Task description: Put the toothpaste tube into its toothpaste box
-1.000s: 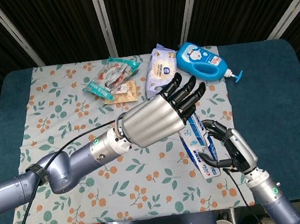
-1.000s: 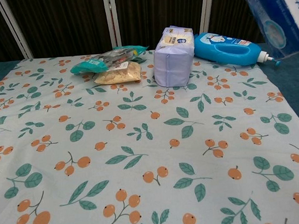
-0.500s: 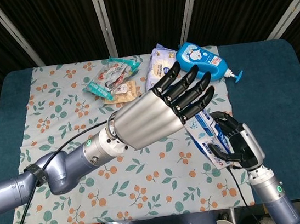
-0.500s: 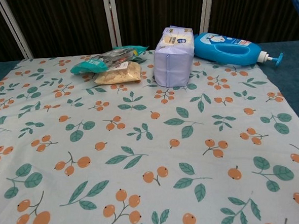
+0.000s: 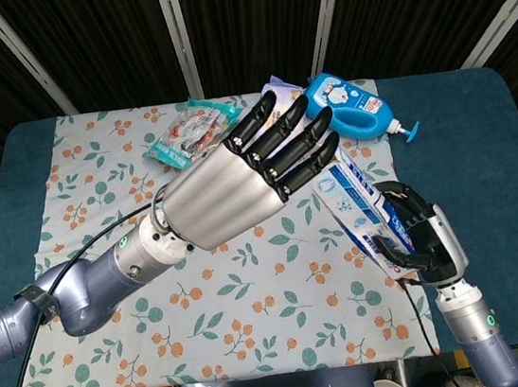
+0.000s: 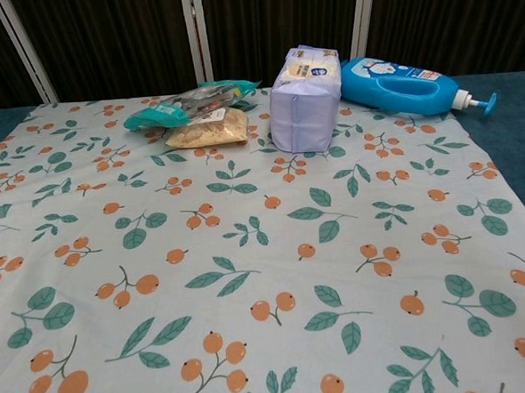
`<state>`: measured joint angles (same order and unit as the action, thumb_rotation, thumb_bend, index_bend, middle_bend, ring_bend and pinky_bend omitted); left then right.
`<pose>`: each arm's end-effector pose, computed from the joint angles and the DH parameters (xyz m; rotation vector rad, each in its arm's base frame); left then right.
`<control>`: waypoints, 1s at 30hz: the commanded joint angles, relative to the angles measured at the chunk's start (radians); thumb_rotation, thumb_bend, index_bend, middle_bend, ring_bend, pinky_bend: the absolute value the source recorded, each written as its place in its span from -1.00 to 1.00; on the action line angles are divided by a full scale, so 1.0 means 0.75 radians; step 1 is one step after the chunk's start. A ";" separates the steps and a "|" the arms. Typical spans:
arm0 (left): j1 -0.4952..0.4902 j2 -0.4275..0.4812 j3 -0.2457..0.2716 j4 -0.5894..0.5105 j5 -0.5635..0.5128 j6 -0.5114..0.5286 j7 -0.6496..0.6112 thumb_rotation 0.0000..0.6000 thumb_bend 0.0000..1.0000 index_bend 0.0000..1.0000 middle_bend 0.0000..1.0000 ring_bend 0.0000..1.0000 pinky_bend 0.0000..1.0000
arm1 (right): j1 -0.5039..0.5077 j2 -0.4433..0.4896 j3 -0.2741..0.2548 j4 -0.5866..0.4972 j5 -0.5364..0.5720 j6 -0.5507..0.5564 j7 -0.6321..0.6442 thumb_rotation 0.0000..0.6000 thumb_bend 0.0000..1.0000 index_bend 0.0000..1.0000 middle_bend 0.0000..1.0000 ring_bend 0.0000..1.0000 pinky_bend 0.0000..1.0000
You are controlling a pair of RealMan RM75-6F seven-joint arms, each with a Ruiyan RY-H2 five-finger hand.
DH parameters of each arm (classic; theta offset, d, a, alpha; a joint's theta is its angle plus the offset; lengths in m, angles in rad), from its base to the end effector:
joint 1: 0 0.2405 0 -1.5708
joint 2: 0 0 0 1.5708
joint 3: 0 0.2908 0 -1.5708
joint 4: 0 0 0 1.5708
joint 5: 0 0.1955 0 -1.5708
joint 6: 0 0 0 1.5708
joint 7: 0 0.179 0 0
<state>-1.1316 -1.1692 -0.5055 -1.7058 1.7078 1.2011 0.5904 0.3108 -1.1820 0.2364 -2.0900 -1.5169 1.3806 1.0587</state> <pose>0.1276 0.3588 0.2002 -1.6174 0.6065 -1.5516 -0.1531 -0.2785 0.1654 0.8073 -2.0360 2.2414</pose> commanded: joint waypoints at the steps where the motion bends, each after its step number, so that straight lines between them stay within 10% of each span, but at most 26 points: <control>1: 0.005 -0.009 0.011 -0.007 0.011 0.023 -0.013 1.00 -0.86 -0.55 -0.60 -0.55 -0.39 | -0.003 0.007 0.005 -0.007 0.000 0.009 0.011 1.00 -0.35 -0.41 -0.08 -0.12 -0.17; 14: 0.448 0.077 0.349 -0.029 0.146 0.402 -0.171 1.00 -0.86 -0.55 -0.60 -0.55 -0.39 | -0.002 0.053 0.008 0.051 0.085 -0.028 -0.113 1.00 -0.35 -0.41 -0.08 -0.12 -0.17; 30: 0.955 -0.135 0.734 0.440 0.172 0.808 -0.661 1.00 -0.86 -0.55 -0.61 -0.55 -0.39 | -0.010 -0.189 -0.111 0.281 0.260 -0.085 -0.528 1.00 -0.35 -0.36 -0.06 -0.08 -0.16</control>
<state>-0.4456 -1.2339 0.0143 -1.4159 1.8360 1.7791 0.1370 0.3084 -1.2829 0.1774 -1.9187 -1.3522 1.3243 0.7185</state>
